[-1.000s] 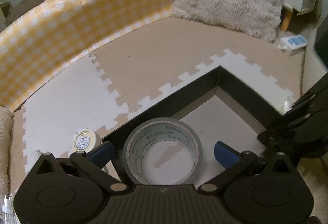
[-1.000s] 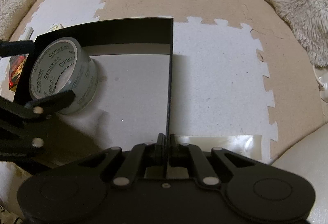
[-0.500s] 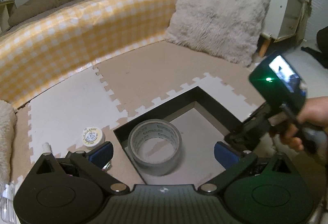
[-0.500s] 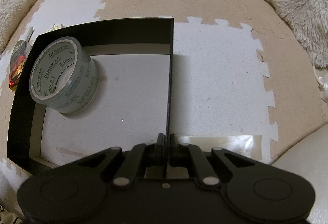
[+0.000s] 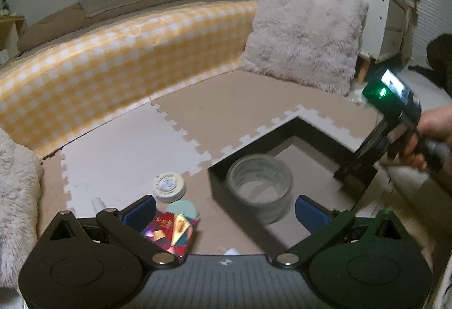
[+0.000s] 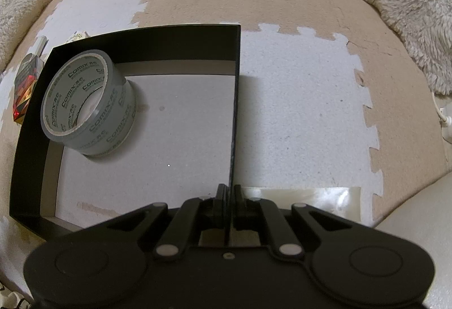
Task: Organize rigid objects
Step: 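Grasp the colourful cigarette box with the left gripper and lift it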
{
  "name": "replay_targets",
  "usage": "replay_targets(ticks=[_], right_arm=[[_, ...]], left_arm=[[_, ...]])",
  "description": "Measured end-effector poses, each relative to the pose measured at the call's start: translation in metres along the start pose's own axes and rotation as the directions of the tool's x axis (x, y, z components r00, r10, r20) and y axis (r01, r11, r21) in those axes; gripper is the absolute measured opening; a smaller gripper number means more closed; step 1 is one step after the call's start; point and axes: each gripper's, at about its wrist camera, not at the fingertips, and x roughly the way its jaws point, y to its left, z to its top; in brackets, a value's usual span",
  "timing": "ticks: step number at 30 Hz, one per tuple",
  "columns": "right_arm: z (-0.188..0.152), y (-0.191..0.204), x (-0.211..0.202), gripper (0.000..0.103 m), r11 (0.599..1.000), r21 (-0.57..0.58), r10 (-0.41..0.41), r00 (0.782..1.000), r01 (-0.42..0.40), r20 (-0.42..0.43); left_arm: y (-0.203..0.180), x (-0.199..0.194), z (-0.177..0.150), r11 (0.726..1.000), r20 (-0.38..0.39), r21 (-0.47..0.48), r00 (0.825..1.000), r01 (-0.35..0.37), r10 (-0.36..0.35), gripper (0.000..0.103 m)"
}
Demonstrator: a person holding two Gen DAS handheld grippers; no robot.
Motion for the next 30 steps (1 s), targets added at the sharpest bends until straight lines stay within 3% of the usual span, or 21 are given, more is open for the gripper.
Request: replay_targets(ticks=[3,13,22,27,30], right_arm=[[0.0,0.0,0.0,0.004,1.0,0.0,0.002,1.0,-0.002,0.0],[0.0,0.001,0.0,0.005,1.0,-0.015,0.003,1.0,-0.003,-0.004],[0.0,-0.002,0.0,0.005,1.0,-0.005,0.018,1.0,-0.018,-0.006],[0.001,-0.002,0.0,0.005,1.0,-0.004,0.018,1.0,-0.018,-0.007],[0.001,-0.002,0.001,0.005,1.0,-0.004,0.018,1.0,-0.018,-0.007]], left_arm=[[0.016,0.009,-0.012,0.998,-0.021,0.035,0.999,0.047,-0.046,0.103],[0.053,0.054,-0.032,0.987,-0.083,0.15,0.995,0.065,-0.053,0.103],[0.082,0.097,-0.032,0.988,-0.126,0.126,0.99,0.084,-0.068,0.103],[0.086,0.11,-0.031,0.992,-0.134,0.063,0.986,0.114,-0.104,0.103],[0.082,0.113,-0.034,0.992,-0.142,0.079,0.986,0.096,-0.084,0.102]])
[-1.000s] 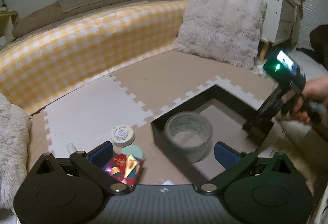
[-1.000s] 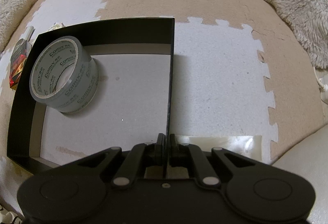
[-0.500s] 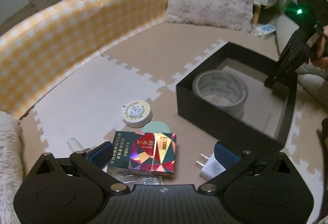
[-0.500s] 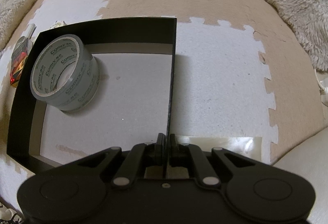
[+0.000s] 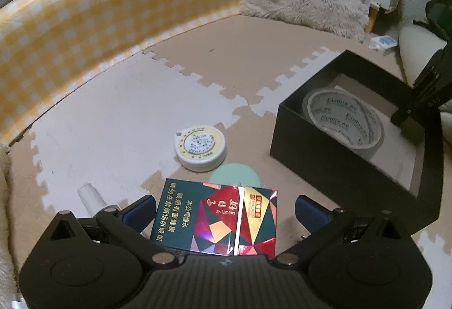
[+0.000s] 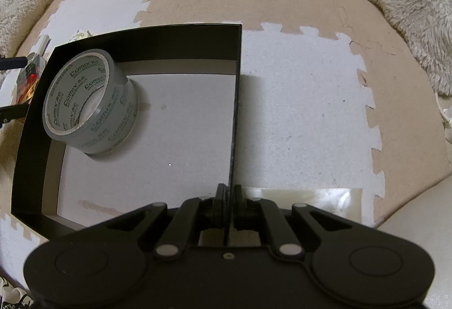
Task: Organize rigid objects
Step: 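Grasp the colourful cigarette box with the left gripper and lift it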
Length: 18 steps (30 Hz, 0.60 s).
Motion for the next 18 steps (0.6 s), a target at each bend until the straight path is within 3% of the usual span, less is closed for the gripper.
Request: replay_targets(ticks=[5,13,18], right_arm=[[0.0,0.0,0.0,0.005,1.0,-0.001,-0.001,1.0,0.001,0.0],[0.0,0.0,0.0,0.005,1.0,0.0,0.001,1.0,-0.001,0.001],[0.0,0.0,0.0,0.005,1.0,0.001,0.001,1.0,-0.001,0.001]], left_arm=[[0.001,-0.003,0.0,0.997,0.003,-0.047,0.998,-0.058,0.059,0.09],[0.001,-0.01,0.002,0.98,-0.031,-0.141,0.99,-0.143,0.14,0.089],[-0.01,-0.031,0.018,0.947,-0.01,-0.274,0.985,-0.169,0.173,0.088]])
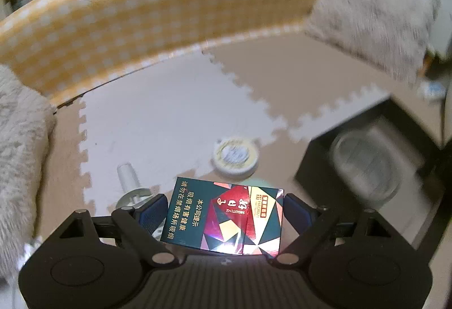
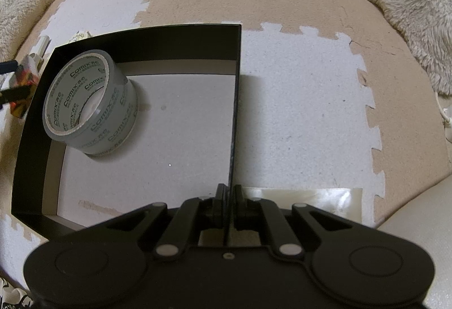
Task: Organize rigid objects
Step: 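Grasp the colourful cigarette box with the left gripper and lift it, then carry the colourful box into the black box beside the tape and release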
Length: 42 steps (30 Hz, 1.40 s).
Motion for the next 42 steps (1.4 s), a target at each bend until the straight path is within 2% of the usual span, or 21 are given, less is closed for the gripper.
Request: replay_targets(ticks=[1,3,4,6,8,11,12,14,16,19,22,29,33,35,38,42], right_arm=[[0.0,0.0,0.0,0.005,1.0,0.001,0.001,1.0,-0.001,0.0],[0.0,0.0,0.0,0.005,1.0,0.002,0.001,1.0,-0.001,0.0],[0.0,0.0,0.0,0.005,1.0,0.002,0.001,1.0,-0.001,0.001],[0.0,0.0,0.0,0.005,1.0,0.003,0.002,1.0,-0.002,0.0],[0.0,0.0,0.0,0.005,1.0,0.003,0.003,1.0,-0.003,0.0],[0.0,0.0,0.0,0.005,1.0,0.002,0.002,1.0,-0.002,0.001],[0.0,0.0,0.0,0.005,1.0,0.002,0.002,1.0,-0.002,0.002],[0.0,0.0,0.0,0.005,1.0,0.002,0.001,1.0,-0.001,0.002],[0.0,0.0,0.0,0.005,1.0,0.001,0.001,1.0,-0.001,0.002],[0.0,0.0,0.0,0.005,1.0,0.001,0.001,1.0,-0.001,0.002],[0.0,0.0,0.0,0.005,1.0,-0.001,0.0,1.0,0.0,0.002],[0.0,0.0,0.0,0.005,1.0,0.0,0.002,1.0,-0.002,0.001],[0.0,0.0,0.0,0.005,1.0,0.0,0.002,1.0,-0.002,0.001],[0.0,0.0,0.0,0.005,1.0,0.0,0.002,1.0,-0.002,0.001],[0.0,0.0,0.0,0.005,1.0,0.002,0.004,1.0,-0.004,0.002],[0.0,0.0,0.0,0.005,1.0,0.001,0.004,1.0,-0.004,0.002]], left_arm=[[-0.005,-0.005,0.002,1.0,0.003,-0.028,1.0,0.006,-0.006,0.088],[-0.016,-0.016,0.007,0.994,-0.001,-0.104,0.999,0.038,-0.039,0.063],[-0.022,-0.02,0.009,0.987,-0.02,-0.151,0.998,0.056,-0.06,0.057],[-0.031,-0.029,0.012,0.961,-0.03,-0.252,0.992,0.114,-0.125,0.057],[-0.044,-0.037,0.013,0.951,-0.025,-0.27,0.986,0.149,-0.162,0.058],[-0.055,-0.043,0.012,0.96,-0.015,-0.267,0.996,0.086,-0.093,0.061],[-0.056,-0.043,0.011,0.964,-0.01,-0.26,0.998,0.055,-0.06,0.066],[-0.053,-0.04,0.009,0.972,-0.006,-0.234,1.0,-0.01,0.009,0.094],[-0.05,-0.038,0.007,0.984,0.008,-0.176,0.999,-0.037,0.039,0.097],[-0.048,-0.025,0.002,0.997,-0.012,-0.044,0.998,-0.059,0.059,0.099],[-0.049,-0.01,-0.006,0.998,-0.05,0.036,0.997,-0.049,0.051,0.099],[-0.062,0.016,-0.025,0.98,-0.095,0.197,0.995,-0.001,0.02,0.101],[-0.059,0.024,-0.027,0.979,-0.072,0.202,0.997,0.009,0.005,0.101],[-0.054,0.025,-0.026,0.986,-0.057,0.167,0.998,-0.021,0.031,0.1],[-0.048,0.029,-0.026,0.988,-0.085,0.15,0.996,0.029,-0.017,0.09],[-0.045,0.028,-0.026,0.987,-0.098,0.158,0.995,0.019,-0.004,0.09]])
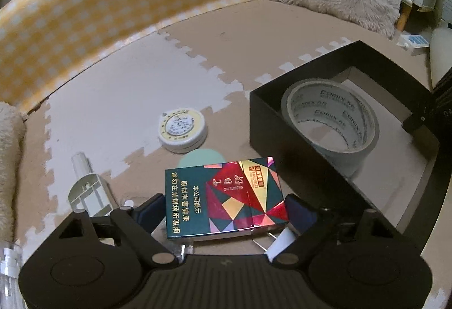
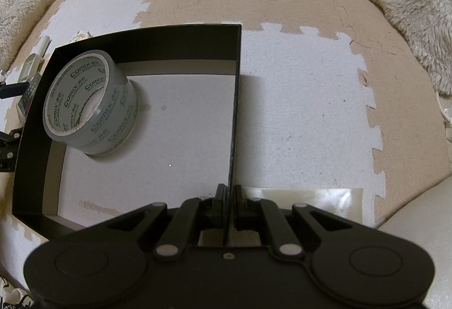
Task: Organize rigid objects
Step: 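Carry the colourful box into the black box beside the tape and release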
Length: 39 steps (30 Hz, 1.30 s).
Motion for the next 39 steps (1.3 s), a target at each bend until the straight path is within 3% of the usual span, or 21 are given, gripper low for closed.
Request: replay_targets(ticks=[7,15,22,29,39], right_arm=[[0.0,0.0,0.0,0.005,1.0,-0.001,0.0,1.0,0.0,0.0],[0.0,0.0,0.0,0.005,1.0,0.0,0.0,1.0,0.0,0.0],[0.0,0.0,0.0,0.005,1.0,-0.001,0.0,1.0,0.0,0.0],[0.0,0.0,0.0,0.005,1.0,-0.001,0.001,1.0,-0.001,0.0],[0.0,0.0,0.0,0.005,1.0,-0.001,0.001,1.0,-0.001,0.0]], left_arm=[[0.015,-0.012,0.001,0.991,0.0,-0.121,0.999,-0.052,0.053,0.089],[0.015,-0.057,0.016,0.963,0.103,-0.261,0.991,-0.06,0.09,0.089],[-0.02,-0.094,0.025,0.922,0.145,-0.383,0.989,0.053,0.003,0.089],[-0.07,-0.099,0.018,0.88,0.13,-0.451,0.986,0.152,-0.104,0.089],[-0.106,-0.078,0.008,0.861,0.067,-0.501,0.996,0.091,-0.066,0.089]])
